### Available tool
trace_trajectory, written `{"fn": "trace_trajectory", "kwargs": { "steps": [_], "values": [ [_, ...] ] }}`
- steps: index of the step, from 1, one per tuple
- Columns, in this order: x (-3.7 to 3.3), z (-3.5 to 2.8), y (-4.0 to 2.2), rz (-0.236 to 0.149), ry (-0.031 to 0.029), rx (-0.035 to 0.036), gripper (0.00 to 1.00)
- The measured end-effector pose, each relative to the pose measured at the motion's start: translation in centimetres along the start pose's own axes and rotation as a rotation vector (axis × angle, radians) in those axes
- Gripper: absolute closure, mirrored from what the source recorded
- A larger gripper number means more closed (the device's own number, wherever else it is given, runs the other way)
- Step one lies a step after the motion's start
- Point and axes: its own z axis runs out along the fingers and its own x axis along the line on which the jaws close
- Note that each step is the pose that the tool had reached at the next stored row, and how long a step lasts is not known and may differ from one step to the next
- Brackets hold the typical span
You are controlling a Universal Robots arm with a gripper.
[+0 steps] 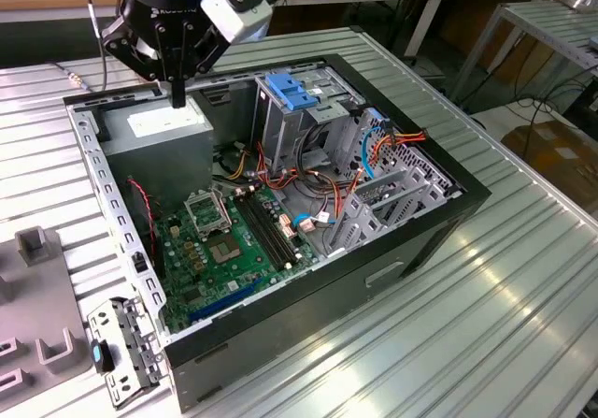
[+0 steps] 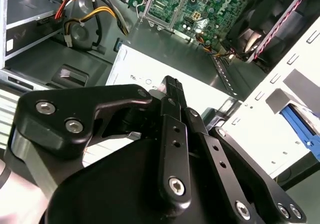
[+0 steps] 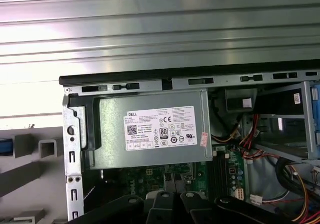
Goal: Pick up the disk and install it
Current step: 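Reach for the disk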
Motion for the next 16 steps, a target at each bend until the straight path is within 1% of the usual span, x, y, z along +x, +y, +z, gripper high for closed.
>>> {"fn": "trace_trajectory", "kwargs": {
  "steps": [2, 3, 5, 9, 16],
  "values": [
    [0.18, -0.01, -0.02, 0.000, 0.0004, 0.0001, 0.89],
    [0.46, -0.01, -0.04, 0.000, 0.0007, 0.0001, 0.89],
    [0.71, -0.02, -0.06, 0.000, 0.0011, 0.0001, 0.89],
    [1.58, -0.03, -0.12, 0.000, 0.0028, 0.0003, 0.89],
    [2.74, -0.05, -0.21, 0.000, 0.0043, 0.0004, 0.89]
  ]
}}
